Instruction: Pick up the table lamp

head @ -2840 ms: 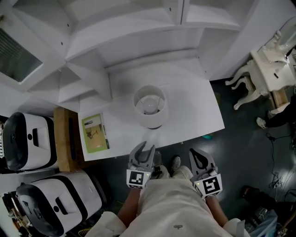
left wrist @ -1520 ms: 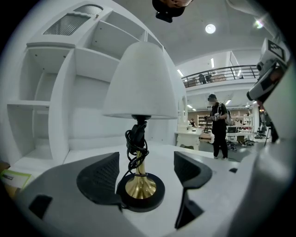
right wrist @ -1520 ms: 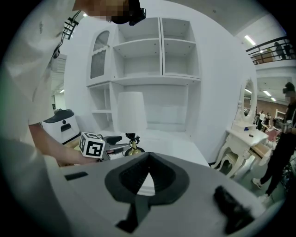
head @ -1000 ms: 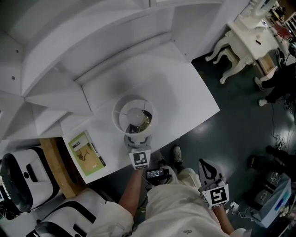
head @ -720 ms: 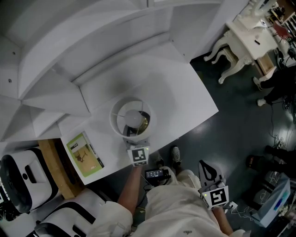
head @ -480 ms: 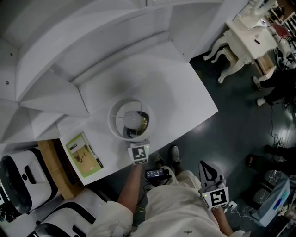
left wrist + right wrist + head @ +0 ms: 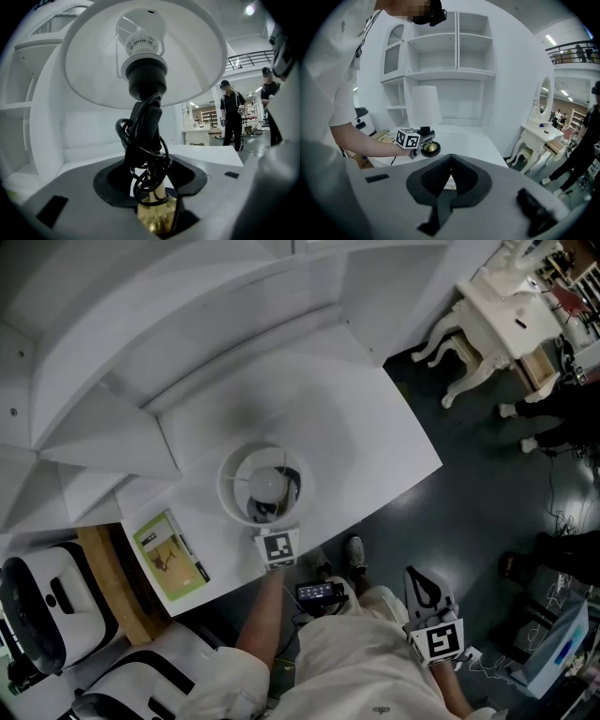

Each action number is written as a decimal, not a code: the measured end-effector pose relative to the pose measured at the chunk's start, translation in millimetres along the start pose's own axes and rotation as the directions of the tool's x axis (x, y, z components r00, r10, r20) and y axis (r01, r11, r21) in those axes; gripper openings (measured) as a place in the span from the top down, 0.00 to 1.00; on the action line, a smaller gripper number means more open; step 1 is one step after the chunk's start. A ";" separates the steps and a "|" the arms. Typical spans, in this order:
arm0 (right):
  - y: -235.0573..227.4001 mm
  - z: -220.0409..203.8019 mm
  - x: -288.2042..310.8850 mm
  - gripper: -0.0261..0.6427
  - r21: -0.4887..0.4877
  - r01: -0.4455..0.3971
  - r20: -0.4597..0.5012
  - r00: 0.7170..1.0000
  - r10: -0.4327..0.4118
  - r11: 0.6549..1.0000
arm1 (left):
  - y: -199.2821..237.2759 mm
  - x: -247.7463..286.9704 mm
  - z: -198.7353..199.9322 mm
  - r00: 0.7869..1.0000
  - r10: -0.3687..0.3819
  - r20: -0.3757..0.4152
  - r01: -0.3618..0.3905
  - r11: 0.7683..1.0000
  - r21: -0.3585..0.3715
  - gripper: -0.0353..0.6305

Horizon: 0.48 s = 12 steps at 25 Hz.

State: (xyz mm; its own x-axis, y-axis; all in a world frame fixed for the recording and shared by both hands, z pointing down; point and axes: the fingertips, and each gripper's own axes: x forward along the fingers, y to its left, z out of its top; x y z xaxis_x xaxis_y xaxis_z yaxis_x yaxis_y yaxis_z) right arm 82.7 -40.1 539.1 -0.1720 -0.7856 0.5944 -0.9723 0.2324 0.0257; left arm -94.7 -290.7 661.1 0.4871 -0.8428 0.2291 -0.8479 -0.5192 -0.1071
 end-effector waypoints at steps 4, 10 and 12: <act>0.3 -1.0 0.0 0.94 -0.002 -0.002 -0.008 1.000 0.002 1.000 | 0.1 -0.2 0.6 1.000 0.003 0.005 -0.003 1.000 0.003 0.65; 1.7 -2.9 -0.2 0.94 -0.005 -0.006 -0.020 1.000 0.006 1.000 | 0.8 -1.6 1.3 1.000 0.003 0.007 -0.003 1.000 -0.002 0.68; 1.8 -1.3 0.3 0.94 -0.007 -0.009 -0.010 1.000 0.009 1.000 | 0.2 -1.8 2.1 1.000 0.001 0.000 -0.001 1.000 -0.009 0.68</act>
State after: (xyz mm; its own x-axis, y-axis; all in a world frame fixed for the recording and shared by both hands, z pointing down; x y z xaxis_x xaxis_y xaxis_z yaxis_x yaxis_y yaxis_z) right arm 81.1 -39.1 540.4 -0.1788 -0.7780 0.6023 -0.9697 0.2430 0.0260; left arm -95.3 -289.6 658.6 0.4863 -0.8433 0.2288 -0.8504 -0.5170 -0.0981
